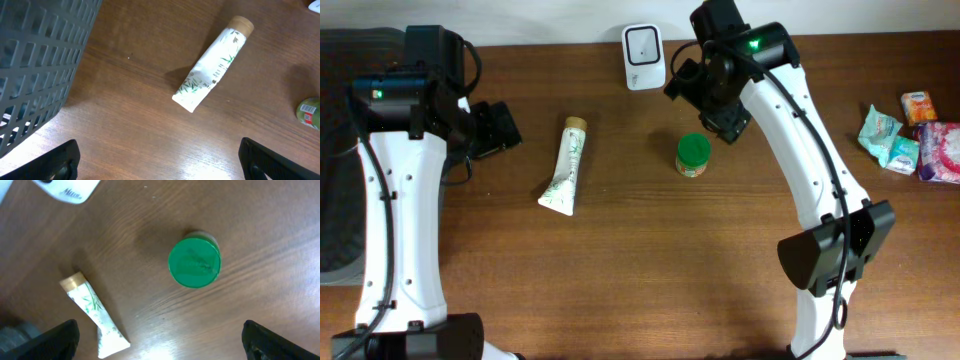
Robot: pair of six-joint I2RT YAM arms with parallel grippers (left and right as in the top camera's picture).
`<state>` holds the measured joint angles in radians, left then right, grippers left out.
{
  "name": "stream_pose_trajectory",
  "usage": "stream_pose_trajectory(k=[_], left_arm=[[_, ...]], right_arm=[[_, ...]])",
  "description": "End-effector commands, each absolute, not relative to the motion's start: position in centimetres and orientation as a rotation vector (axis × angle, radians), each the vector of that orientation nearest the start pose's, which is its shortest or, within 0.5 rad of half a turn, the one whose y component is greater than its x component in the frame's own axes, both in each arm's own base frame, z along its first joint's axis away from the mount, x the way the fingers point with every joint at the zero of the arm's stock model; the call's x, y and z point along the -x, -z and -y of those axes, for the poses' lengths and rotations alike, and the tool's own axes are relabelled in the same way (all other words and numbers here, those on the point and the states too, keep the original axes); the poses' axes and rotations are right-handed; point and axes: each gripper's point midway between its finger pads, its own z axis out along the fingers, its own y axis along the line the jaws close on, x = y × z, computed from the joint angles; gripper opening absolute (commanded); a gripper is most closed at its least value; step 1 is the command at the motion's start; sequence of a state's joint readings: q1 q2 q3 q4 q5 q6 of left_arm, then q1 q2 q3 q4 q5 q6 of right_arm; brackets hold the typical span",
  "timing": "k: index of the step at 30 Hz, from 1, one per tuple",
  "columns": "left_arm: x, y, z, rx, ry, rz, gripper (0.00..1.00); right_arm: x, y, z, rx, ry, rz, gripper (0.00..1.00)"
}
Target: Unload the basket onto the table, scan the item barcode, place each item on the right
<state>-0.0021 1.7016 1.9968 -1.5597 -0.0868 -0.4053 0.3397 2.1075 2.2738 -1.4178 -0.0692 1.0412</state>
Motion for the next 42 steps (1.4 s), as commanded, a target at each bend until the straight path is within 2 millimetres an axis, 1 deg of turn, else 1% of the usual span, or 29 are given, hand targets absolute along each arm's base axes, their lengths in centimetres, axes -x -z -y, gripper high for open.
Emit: stream_pose_trajectory(k=[1,4,6,8,9,10,12,17,19,21,24,27,28,30,32,34,36,37,39,42], left_arm=[[-34.2,-27.6,-1.8,0.600,-0.038,-2.741,0.99],[-34.2,-27.6,-1.8,0.600,-0.038,-2.741,0.99],[-34.2,-27.6,-1.8,0.600,-0.038,-2.741,0.99],[-34.2,-27.6,-1.8,0.600,-0.038,-2.741,0.99],[-34.2,-27.6,-1.8,0.600,-0.038,-2.741,0.99],[-34.2,-27.6,-1.8,0.600,-0.038,-2.741,0.99],[-34.2,-27.6,-1.8,0.601,-0.038,-2.741,0.99],[-34.2,-27.6,-1.8,0.600,-0.038,-2.741,0.99],[-34.2,-27.6,-1.8,0.600,-0.038,-2.740,0.99],[-34.2,-27.6,-1.8,0.601,-0.038,-2.741,0.99],[-34.2,-27.6,-1.8,0.600,-0.038,-2.741,0.99],[-34.2,-27.6,-1.8,0.600,-0.038,-2.740,0.99],[-34.2,-27.6,-1.8,0.600,-0.038,-2.741,0.99],[-34.2,-27.6,-1.8,0.600,-0.038,-2.741,0.99],[-34.2,-27.6,-1.8,0.600,-0.038,-2.741,0.99],[-34.2,-27.6,-1.8,0.600,-0.038,-2.741,0.99],[-34.2,-27.6,-1.8,0.600,-0.038,-2.741,0.99],[-34.2,-27.6,-1.8,0.600,-0.038,-2.741,0.99],[-34.2,-27.6,-1.8,0.600,-0.038,-2.741,0.99],[-34.2,-27.6,-1.8,0.600,-0.038,-2.741,0.99]], right_arm=[[-43.9,-19.3,-16.1,-1.280,-0.360,-2.653,0.99],[-45.4,-18.5,-16.6,-1.269,-0.387,-2.632,0.98],[-45.8,-18.3,-16.6,-1.271,-0.389,-2.616,0.99],[-45.9,-17.9,-16.0,-1.396,-0.352,-2.554,0.99],[-46.1,-17.6,-15.7,-1.503,-0.339,-2.491,0.99],[-46.4,-17.5,-15.8,-1.575,-0.362,-2.447,0.99],[-47.3,-17.8,-16.1,-1.561,-0.404,-2.421,0.99],[-47.3,-17.2,-16.3,-1.557,-0.391,-2.435,0.99],[-47.4,-17.3,-16.6,-1.429,-0.383,-2.492,0.99],[-47.5,-17.2,-16.6,-1.350,-0.373,-2.526,0.99],[-47.4,-17.1,-16.4,-1.343,-0.357,-2.532,0.99],[-47.1,-15.8,-16.2,-1.373,-0.310,-2.546,0.99],[-47.2,-15.5,-16.2,-1.397,-0.312,-2.534,0.99],[-47.4,-15.4,-16.3,-1.393,-0.321,-2.528,0.99],[-47.2,-15.0,-16.2,-1.411,-0.307,-2.532,0.99],[-46.1,-14.3,-15.7,-1.578,-0.258,-2.492,0.99],[-45.6,-13.3,-15.5,-1.676,-0.219,-2.468,0.99],[-45.6,-13.0,-15.5,-1.693,-0.211,-2.462,0.99],[-45.7,-11.5,-15.5,-1.760,-0.179,-2.442,0.99],[-45.8,-9.9,-15.6,-1.772,-0.145,-2.456,0.99]])
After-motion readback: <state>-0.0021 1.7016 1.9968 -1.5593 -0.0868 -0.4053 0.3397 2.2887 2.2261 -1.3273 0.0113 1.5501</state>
